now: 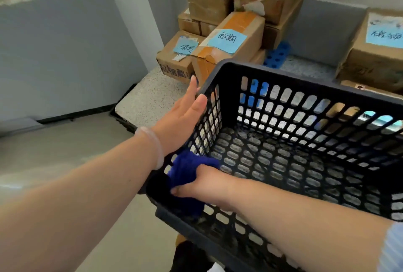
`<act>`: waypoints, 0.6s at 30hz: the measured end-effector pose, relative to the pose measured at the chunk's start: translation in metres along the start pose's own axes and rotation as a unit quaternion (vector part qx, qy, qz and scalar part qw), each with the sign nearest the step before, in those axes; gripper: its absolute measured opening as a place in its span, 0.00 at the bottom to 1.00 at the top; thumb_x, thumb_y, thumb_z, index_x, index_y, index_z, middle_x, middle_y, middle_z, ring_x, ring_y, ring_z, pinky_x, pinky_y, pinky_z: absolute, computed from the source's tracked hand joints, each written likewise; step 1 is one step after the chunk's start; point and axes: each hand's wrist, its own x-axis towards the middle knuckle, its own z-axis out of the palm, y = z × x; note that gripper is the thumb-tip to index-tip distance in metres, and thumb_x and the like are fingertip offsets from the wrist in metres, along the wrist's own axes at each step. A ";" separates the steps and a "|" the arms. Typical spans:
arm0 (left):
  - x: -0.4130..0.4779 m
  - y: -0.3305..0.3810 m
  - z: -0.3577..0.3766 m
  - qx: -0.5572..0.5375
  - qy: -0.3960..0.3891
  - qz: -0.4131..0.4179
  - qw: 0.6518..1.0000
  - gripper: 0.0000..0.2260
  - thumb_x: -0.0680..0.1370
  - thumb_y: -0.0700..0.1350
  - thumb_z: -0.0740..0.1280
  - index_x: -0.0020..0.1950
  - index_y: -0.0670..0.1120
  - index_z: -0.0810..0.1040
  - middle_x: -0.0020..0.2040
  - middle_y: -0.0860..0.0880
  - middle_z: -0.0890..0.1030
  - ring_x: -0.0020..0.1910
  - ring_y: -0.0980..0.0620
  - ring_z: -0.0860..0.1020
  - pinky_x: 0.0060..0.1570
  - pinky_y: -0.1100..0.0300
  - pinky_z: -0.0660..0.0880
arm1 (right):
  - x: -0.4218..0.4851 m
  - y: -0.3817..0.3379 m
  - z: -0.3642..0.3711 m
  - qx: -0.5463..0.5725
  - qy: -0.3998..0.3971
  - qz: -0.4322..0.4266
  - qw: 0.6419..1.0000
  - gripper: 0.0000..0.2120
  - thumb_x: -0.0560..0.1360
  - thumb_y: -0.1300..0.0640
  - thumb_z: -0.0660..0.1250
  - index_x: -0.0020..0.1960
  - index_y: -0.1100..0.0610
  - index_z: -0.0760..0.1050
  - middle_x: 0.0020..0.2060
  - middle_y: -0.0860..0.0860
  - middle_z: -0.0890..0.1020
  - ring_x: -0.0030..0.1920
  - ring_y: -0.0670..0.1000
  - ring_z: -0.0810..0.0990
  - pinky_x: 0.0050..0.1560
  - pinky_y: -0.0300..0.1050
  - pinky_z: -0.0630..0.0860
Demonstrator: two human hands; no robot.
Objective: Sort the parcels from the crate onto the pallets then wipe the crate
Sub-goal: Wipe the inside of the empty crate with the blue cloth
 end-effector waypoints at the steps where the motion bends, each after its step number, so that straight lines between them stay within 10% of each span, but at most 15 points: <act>1: 0.000 0.000 0.001 0.004 0.005 -0.006 1.000 0.31 0.78 0.67 0.43 0.78 0.61 0.38 0.79 0.58 0.51 0.78 0.57 0.49 0.69 0.62 0.44 | -0.001 0.003 0.001 -0.012 -0.002 -0.022 1.000 0.30 0.68 0.43 0.75 0.65 0.53 0.74 0.52 0.49 0.80 0.55 0.51 0.79 0.60 0.49 0.76; 10: -0.002 0.003 -0.001 0.022 0.010 -0.031 0.999 0.29 0.76 0.65 0.43 0.76 0.66 0.38 0.69 0.67 0.53 0.74 0.64 0.50 0.72 0.62 0.44 | 0.046 0.033 -0.036 0.139 0.126 -0.124 0.974 0.12 0.72 0.60 0.72 0.51 0.48 0.73 0.49 0.50 0.82 0.50 0.53 0.81 0.52 0.49 0.79; 13: -0.002 0.000 -0.001 0.043 0.016 -0.034 0.998 0.30 0.76 0.67 0.43 0.76 0.67 0.38 0.73 0.67 0.51 0.73 0.67 0.48 0.72 0.63 0.43 | 0.064 0.031 -0.077 0.257 0.231 -0.129 0.929 0.13 0.74 0.61 0.69 0.52 0.47 0.71 0.49 0.48 0.79 0.48 0.50 0.79 0.44 0.45 0.75; 18: -0.002 -0.002 -0.002 0.060 0.024 -0.038 0.997 0.32 0.73 0.73 0.44 0.75 0.70 0.39 0.75 0.67 0.51 0.71 0.69 0.49 0.72 0.63 0.44 | 0.079 0.004 -0.106 0.442 0.375 -0.144 0.802 0.19 0.76 0.58 0.67 0.63 0.48 0.64 0.64 0.54 0.73 0.59 0.54 0.76 0.64 0.52 0.73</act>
